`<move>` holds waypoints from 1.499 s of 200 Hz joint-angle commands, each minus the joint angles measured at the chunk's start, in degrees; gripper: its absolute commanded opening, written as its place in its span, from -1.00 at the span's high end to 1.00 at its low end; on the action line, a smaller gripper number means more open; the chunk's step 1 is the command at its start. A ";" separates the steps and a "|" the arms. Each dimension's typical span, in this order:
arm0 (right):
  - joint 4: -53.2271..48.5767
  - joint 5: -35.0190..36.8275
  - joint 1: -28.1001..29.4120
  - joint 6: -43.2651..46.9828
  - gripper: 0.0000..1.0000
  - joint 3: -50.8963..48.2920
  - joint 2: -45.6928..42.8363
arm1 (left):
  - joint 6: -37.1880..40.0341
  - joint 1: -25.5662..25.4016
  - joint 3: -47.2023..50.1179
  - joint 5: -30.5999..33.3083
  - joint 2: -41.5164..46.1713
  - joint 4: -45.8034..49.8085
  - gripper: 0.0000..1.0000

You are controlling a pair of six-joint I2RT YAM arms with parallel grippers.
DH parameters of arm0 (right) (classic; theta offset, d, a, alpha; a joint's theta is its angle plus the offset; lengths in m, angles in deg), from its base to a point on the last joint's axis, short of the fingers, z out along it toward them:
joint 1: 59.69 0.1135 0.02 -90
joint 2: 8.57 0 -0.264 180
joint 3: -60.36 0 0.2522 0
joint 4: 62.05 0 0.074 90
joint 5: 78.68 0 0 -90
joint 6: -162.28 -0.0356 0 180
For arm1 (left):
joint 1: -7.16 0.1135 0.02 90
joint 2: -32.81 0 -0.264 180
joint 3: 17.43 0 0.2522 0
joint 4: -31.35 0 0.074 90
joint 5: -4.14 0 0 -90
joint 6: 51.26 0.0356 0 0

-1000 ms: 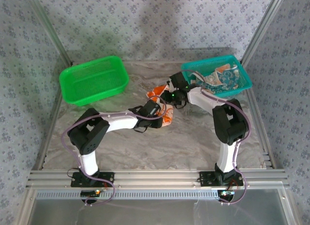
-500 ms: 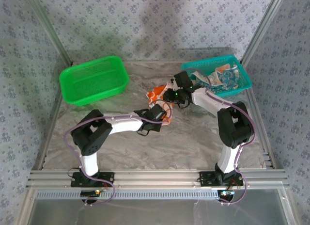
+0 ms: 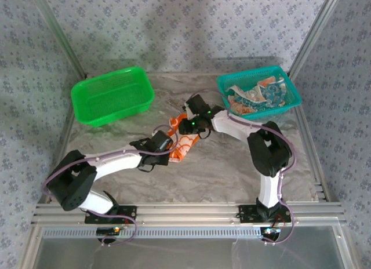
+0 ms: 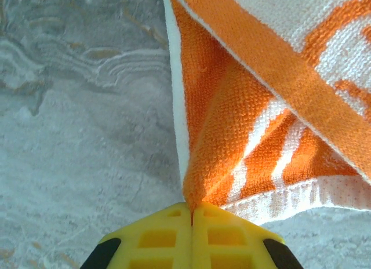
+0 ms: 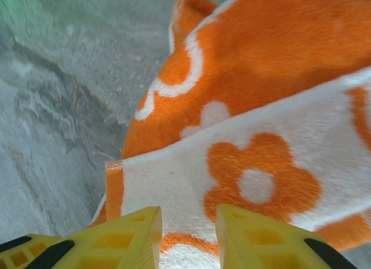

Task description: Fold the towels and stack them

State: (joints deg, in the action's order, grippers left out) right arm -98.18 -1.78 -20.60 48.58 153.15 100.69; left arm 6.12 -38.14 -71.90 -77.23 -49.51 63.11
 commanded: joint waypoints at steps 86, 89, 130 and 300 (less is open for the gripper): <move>-6.65 4.15 8.56 8.82 0.06 7.98 9.69 | -2.79 5.13 5.28 -10.11 4.36 -7.53 1.00; -6.68 4.33 8.62 8.85 0.07 7.84 9.92 | -2.84 5.25 5.29 -10.18 4.36 -7.64 1.00; -5.94 6.83 8.91 9.11 0.20 6.35 11.81 | -3.25 6.01 5.64 -10.82 5.15 -8.07 1.00; -9.52 16.00 -5.42 8.51 1.00 -13.59 -8.74 | -3.30 9.52 8.45 -11.17 7.03 -7.20 1.00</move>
State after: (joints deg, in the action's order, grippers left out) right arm -103.67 10.81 -24.16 56.75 143.03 95.44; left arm 2.67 -29.20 -64.06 -87.59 -42.87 55.03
